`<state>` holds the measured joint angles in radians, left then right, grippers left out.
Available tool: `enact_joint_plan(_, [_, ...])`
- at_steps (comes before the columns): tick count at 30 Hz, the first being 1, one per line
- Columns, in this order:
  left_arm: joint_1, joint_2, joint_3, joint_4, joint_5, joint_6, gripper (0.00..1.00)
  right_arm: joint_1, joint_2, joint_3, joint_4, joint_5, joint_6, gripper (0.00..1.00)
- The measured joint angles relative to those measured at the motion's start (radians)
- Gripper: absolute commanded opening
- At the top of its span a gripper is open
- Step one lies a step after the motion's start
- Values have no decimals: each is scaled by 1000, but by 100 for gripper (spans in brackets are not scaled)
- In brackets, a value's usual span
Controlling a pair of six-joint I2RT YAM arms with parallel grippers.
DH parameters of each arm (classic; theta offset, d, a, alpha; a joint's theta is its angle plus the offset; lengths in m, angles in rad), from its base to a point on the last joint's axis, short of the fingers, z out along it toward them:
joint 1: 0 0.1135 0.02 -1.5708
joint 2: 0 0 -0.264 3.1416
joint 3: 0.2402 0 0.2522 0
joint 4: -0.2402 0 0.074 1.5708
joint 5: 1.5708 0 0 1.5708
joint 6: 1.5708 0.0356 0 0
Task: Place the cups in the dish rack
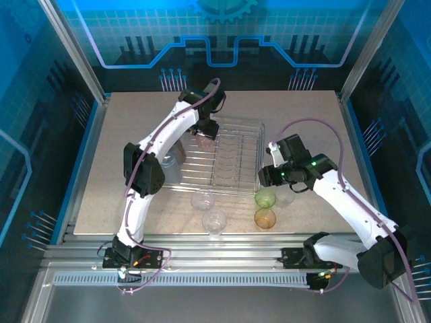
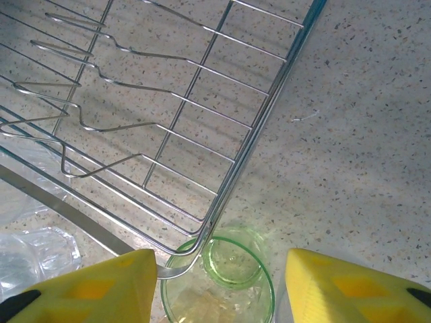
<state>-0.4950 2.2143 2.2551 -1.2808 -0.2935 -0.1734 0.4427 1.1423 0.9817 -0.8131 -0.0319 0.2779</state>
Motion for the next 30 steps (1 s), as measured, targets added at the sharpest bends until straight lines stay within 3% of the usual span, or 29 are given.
enact_joint_plan(7, [18,34,9,9,3,1,64,0,0,0,-1,-7,6,54])
enact_joint_plan(16, [36,61,21,34,3,25,67,0,0,0,-1,-7,13,54])
enact_joint_plan(28, [51,93,65,51,3,44,98,0,-6,0,-2,-6,36,54])
enact_joint_plan(30, [51,93,67,57,3,47,99,0,-6,2,-2,-6,40,55])
